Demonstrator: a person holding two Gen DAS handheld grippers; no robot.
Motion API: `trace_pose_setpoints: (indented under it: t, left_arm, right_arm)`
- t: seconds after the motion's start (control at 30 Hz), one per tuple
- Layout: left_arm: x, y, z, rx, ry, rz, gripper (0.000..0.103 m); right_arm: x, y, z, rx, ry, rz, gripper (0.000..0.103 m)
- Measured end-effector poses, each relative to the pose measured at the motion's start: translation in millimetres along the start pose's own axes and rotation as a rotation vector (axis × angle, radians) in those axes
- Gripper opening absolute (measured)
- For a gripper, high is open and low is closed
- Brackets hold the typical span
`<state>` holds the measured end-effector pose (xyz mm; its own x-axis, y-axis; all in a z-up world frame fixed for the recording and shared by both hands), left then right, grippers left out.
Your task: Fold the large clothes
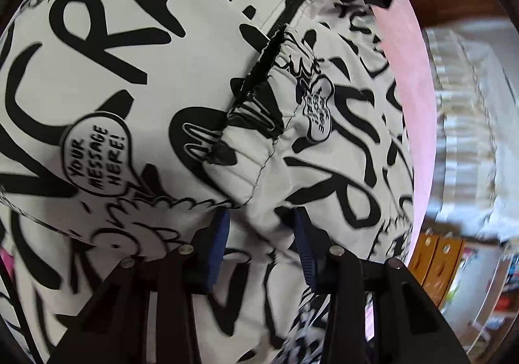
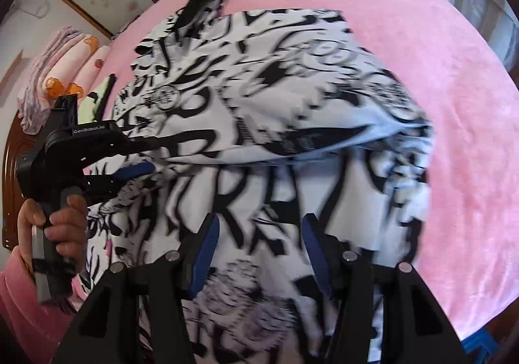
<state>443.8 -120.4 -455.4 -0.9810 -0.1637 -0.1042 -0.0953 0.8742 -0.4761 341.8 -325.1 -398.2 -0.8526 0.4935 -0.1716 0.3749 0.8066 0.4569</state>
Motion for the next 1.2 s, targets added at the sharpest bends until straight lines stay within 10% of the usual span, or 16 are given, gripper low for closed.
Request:
trace_pose_setpoints:
  t: [0.23, 0.43, 0.9, 1.2]
  left_arm:
    - [-12.6, 1.2, 7.8, -0.017, -0.086, -0.102, 0.037]
    - [-23.2, -1.9, -6.0, -0.080, -0.194, -0.145, 0.007]
    - [-89.3, -96.1, -116.5, -0.083, -0.529, 0.037, 0.005]
    - [-71.7, -51.1, -145.5, -0.139, -0.566, -0.039, 0.004]
  right_arm:
    - [-18.4, -63.6, -16.2, 0.052, 0.008, 0.029, 0.053]
    - [-32.3, -87.5, -14.5, 0.049, 0.001, 0.041, 0.053]
    - [-55.2, -80.4, 14.6, 0.113, -0.039, -0.012, 0.053]
    - [-63.9, -45.1, 14.6, 0.110, -0.114, -0.182, 0.030]
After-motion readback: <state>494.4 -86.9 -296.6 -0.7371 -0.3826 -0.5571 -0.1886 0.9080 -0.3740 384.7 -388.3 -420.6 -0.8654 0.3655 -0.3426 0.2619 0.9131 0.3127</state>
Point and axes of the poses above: each gripper's, at about its wrist camera, not at the fingertips, and z roughly the way its jaws point, y to its left, x to its underside, the point moved 10 cm from there along z, roughly the way its jaws point, and after that the axes turned 12 degrees about z, right-handed, at the moved point
